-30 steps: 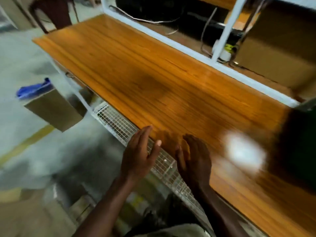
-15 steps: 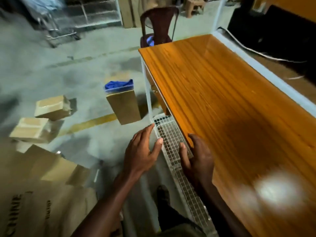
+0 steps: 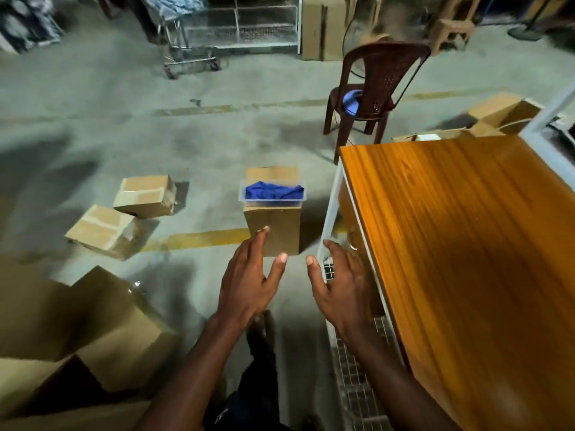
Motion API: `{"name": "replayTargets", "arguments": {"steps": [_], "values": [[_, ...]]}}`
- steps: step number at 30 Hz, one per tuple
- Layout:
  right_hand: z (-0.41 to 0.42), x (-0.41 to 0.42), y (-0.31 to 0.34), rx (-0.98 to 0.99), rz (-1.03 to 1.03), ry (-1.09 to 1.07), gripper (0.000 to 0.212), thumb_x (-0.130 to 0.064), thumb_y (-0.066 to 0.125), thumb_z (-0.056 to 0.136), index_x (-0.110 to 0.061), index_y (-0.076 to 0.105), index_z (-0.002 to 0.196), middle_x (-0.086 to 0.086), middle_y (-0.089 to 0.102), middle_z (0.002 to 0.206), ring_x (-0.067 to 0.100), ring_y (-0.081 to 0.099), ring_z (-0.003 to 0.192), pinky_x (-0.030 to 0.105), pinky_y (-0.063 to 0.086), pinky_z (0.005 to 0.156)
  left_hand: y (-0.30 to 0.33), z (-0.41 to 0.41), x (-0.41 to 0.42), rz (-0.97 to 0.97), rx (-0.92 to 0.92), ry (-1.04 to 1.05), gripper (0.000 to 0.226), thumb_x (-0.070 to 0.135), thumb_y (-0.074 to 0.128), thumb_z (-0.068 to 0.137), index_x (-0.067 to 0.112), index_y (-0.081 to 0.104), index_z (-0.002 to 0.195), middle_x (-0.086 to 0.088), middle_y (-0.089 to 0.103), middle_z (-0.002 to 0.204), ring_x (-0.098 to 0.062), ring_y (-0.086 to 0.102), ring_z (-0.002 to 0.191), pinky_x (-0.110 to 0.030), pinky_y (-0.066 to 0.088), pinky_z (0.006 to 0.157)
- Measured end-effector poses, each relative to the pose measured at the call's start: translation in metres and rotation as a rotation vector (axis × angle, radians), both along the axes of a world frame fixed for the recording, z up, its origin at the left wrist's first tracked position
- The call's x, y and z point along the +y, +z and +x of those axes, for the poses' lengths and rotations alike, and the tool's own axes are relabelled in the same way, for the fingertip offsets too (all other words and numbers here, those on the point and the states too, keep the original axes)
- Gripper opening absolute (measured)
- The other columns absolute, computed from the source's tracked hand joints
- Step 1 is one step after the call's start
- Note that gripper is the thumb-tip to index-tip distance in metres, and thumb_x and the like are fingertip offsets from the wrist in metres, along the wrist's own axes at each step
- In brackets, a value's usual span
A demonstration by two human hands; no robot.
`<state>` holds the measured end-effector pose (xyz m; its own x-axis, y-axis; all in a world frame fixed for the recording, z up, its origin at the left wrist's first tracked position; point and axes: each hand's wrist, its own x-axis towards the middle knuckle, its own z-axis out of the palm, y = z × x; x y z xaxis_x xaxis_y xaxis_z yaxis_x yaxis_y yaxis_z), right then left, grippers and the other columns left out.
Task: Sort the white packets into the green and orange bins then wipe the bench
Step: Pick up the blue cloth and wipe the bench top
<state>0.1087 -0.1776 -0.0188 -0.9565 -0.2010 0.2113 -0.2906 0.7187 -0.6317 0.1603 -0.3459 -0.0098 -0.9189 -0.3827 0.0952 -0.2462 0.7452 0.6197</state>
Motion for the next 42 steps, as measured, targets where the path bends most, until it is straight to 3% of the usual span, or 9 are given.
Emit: {"name": "replayTargets", "arguments": {"steps": [4,7,12,16,19,25,32,37,42], "values": [[-0.078,-0.063,-0.021,-0.097,-0.018,-0.004,0.059,-0.063,0.049,0.092,-0.026,0.052,0.138,0.003,0.059,0.138,0.023,0.055,0.126,0.035,0.044,0.096,-0.021,-0.068,-0.063,0.029,-0.010,0.001,0.067,0.064,0.035,0.095,0.033,0.021,0.153,0.004,0.037,0.155,-0.015,0.037,0.140,-0.029,0.034,0.104],[-0.137,-0.114,-0.035,-0.172,-0.020,-0.035,0.059,-0.062,0.052,0.093,-0.027,0.049,0.140,0.002,0.056,0.141,0.022,0.054,0.127,0.032,0.040,0.094,-0.043,-0.123,-0.114,0.067,-0.034,-0.015,0.068,0.069,0.031,0.094,0.034,0.021,0.153,0.004,0.039,0.153,-0.015,0.039,0.137,-0.026,0.035,0.099],[-0.226,-0.179,-0.067,-0.318,-0.061,-0.100,0.064,-0.063,0.058,0.090,-0.023,0.051,0.140,0.005,0.058,0.139,0.025,0.056,0.124,0.028,0.041,0.091,-0.078,-0.211,-0.183,0.096,-0.092,-0.038,0.075,0.074,0.024,0.089,0.035,0.021,0.152,0.006,0.036,0.156,-0.013,0.037,0.140,-0.032,0.039,0.105],[-0.291,-0.215,-0.110,-0.398,-0.007,-0.136,0.071,-0.064,0.063,0.085,-0.021,0.052,0.140,0.006,0.058,0.140,0.027,0.056,0.126,0.038,0.047,0.099,-0.112,-0.271,-0.218,0.118,-0.139,-0.041,0.075,0.072,0.027,0.089,0.030,0.026,0.151,0.006,0.038,0.155,-0.014,0.037,0.140,-0.037,0.043,0.107],[-0.330,-0.235,-0.151,-0.428,0.037,-0.109,0.074,-0.072,0.060,0.082,-0.019,0.055,0.134,0.008,0.063,0.131,0.028,0.060,0.119,0.041,0.052,0.095,-0.147,-0.306,-0.237,0.106,-0.147,-0.080,0.071,0.067,0.032,0.093,0.025,0.029,0.150,0.004,0.041,0.152,-0.016,0.040,0.139,-0.039,0.044,0.106],[-0.396,-0.261,-0.238,-0.455,0.185,-0.043,0.076,-0.073,0.060,0.081,-0.020,0.053,0.136,0.007,0.060,0.135,0.028,0.056,0.123,0.040,0.050,0.093,-0.232,-0.361,-0.269,0.030,-0.185,-0.151,0.072,0.062,0.033,0.096,0.017,0.029,0.152,-0.003,0.033,0.159,-0.025,0.028,0.147,-0.046,0.028,0.118],[-0.431,-0.273,-0.302,-0.346,0.405,0.262,0.074,-0.068,0.063,0.083,-0.023,0.054,0.140,0.004,0.054,0.146,0.029,0.045,0.139,0.047,0.045,0.107,-0.307,-0.394,-0.296,-0.020,-0.247,-0.134,0.079,0.067,0.022,0.092,0.021,0.021,0.156,-0.002,0.020,0.164,-0.025,0.011,0.152,-0.046,0.013,0.121],[-0.437,-0.275,-0.321,-0.254,0.424,0.262,0.059,-0.057,0.075,0.076,-0.020,0.068,0.121,0.003,0.070,0.121,0.028,0.062,0.116,0.041,0.054,0.086,-0.336,-0.401,-0.307,-0.009,-0.257,-0.155,0.077,0.068,0.023,0.093,0.026,0.014,0.157,0.002,0.012,0.166,-0.020,0.001,0.154,-0.043,0.004,0.122],[-0.439,-0.275,-0.325,-0.357,0.455,0.303,0.071,-0.060,0.073,0.079,-0.026,0.056,0.139,-0.004,0.056,0.145,0.021,0.051,0.134,0.038,0.046,0.099,-0.352,-0.400,-0.307,0.027,-0.282,-0.167,0.081,0.073,0.018,0.090,0.029,0.010,0.158,0.005,0.007,0.167,-0.017,-0.004,0.153,-0.044,0.002,0.124]]}}
